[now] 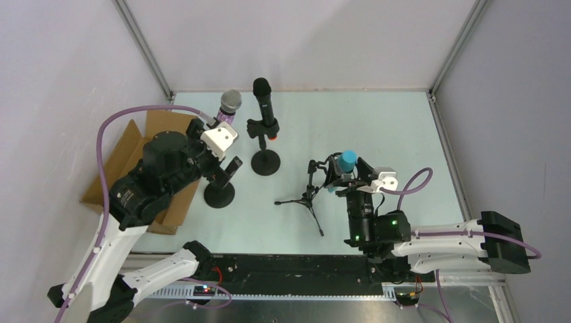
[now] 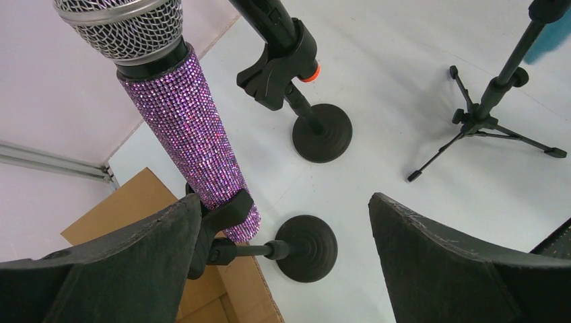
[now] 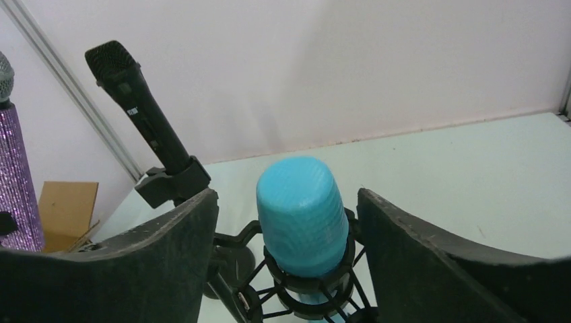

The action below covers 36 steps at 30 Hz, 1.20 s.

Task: Attach the microphones to the stand

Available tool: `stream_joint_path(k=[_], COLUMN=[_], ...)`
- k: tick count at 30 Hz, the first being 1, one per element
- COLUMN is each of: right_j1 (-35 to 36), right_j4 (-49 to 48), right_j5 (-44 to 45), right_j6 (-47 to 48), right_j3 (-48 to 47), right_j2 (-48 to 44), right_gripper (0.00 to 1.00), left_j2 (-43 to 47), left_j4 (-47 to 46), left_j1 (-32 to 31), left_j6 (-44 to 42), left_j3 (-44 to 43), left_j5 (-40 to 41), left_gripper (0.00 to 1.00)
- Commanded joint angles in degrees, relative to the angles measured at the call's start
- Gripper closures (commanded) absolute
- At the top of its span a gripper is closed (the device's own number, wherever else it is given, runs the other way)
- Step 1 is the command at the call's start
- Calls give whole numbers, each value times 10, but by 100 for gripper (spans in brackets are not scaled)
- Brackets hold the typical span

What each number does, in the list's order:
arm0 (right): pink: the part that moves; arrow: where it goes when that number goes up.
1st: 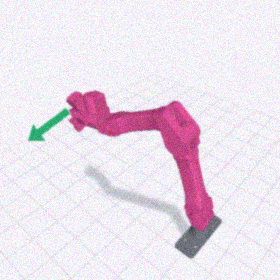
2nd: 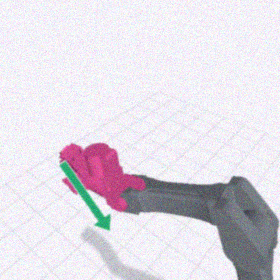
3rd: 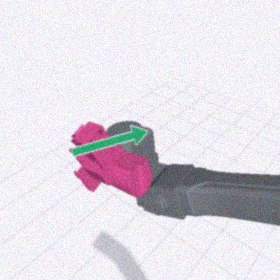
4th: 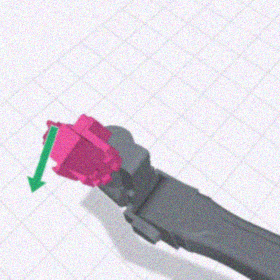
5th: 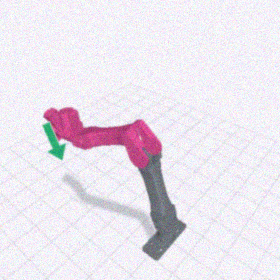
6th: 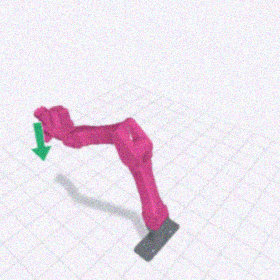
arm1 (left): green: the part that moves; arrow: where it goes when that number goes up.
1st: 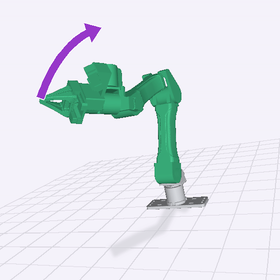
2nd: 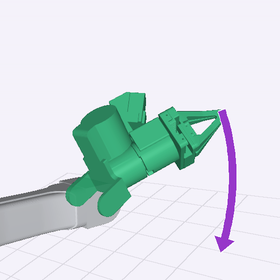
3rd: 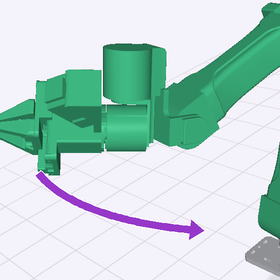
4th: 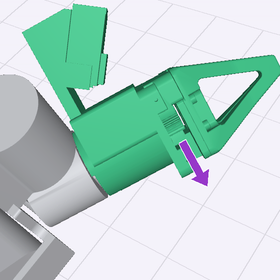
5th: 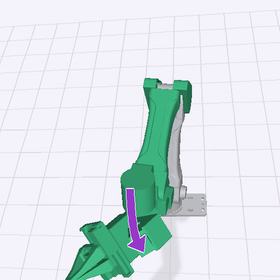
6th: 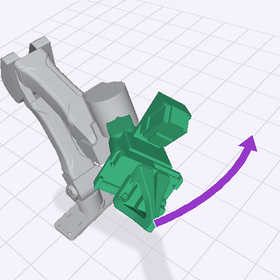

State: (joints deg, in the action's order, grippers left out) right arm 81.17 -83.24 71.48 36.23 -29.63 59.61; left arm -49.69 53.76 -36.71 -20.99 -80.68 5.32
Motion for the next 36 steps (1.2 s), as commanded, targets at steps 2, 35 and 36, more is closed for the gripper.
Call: stream_joint_path(k=[2,35,36], right_j1=[18,-286,-356], right_j4=[-30,1251,1247], right_j5=[25,-307,-378], right_j6=[-5,-678,-676], right_j3=[3,-295,-295], right_j2=[-17,-270,-264], right_gripper=[3,1,1], left_j2=[0,-26,-29], left_j4=[-10,-10,-11], left_j1=[3,3,3], left_j6=[1,20,20], left_j3=[-15,-49,-59], left_j5=[-4,-3,-2], left_gripper=[2,2,2])
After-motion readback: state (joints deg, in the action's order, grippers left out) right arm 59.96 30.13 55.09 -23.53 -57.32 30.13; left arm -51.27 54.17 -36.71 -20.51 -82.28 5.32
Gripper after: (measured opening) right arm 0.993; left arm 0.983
